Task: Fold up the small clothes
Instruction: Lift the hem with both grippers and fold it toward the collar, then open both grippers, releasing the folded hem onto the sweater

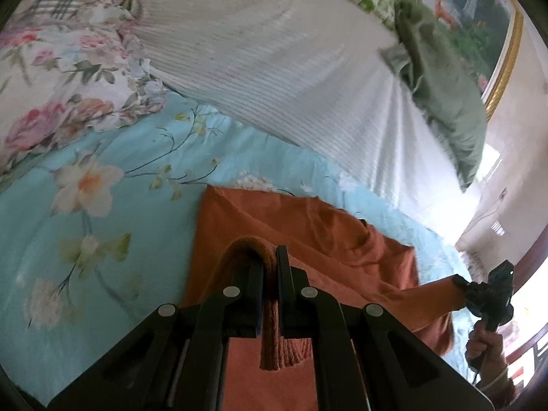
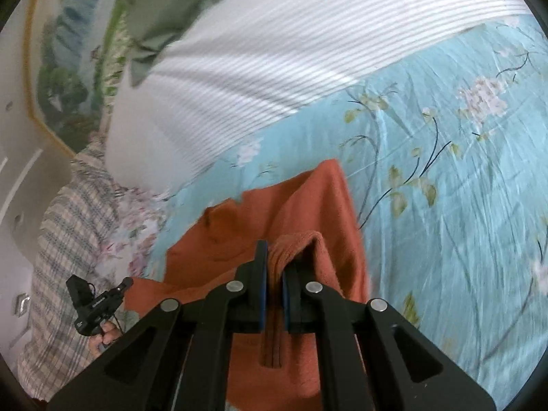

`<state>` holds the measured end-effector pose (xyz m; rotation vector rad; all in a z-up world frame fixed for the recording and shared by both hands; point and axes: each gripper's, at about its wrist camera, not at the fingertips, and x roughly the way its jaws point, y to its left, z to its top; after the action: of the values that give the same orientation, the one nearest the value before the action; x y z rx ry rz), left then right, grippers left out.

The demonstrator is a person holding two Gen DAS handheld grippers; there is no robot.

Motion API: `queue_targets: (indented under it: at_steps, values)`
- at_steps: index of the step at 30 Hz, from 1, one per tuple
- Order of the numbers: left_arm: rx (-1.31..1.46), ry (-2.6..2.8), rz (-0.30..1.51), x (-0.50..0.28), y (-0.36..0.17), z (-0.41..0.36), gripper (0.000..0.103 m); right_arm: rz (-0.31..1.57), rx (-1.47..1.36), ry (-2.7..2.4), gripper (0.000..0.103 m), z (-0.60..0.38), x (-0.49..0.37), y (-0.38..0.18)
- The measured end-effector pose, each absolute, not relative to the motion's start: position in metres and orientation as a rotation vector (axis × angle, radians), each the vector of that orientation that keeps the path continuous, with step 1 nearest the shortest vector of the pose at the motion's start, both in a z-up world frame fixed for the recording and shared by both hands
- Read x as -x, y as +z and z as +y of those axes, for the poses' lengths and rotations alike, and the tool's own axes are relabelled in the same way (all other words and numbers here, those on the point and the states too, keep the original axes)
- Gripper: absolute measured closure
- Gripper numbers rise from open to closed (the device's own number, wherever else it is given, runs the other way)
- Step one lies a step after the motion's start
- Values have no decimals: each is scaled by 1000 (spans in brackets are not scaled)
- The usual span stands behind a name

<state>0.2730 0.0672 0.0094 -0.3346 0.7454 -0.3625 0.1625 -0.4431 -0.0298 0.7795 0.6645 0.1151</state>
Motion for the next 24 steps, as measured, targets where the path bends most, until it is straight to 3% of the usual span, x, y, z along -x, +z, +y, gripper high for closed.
queue_targets:
  at_steps: [11,13,14,15,16,18,24]
  values:
    - [297,-252,907,-356,-63,57,97,807,-785,5,95,-450,-203,-81]
    - [315,-250,929,-359,-71,60,96,791,-795,10,89,-450,-196,-75]
    - [339,-256,928,-357,-71,64,96,775,-780,-3,85,-451,-188,-67]
    - [355,-262,927,-353,-69,67,94,762,-761,-19,75,-450,-182,-62]
    - [357,-262,925,-347,-66,70,89,737,-728,-39,70,-449,-171,-52]
    - [341,-267,904,-328,-57,71,76,706,-676,-25,70,-440,-155,-38]
    - [238,-434,936,-271,-51,24,74,846,-428,228,70,-357,-161,-42]
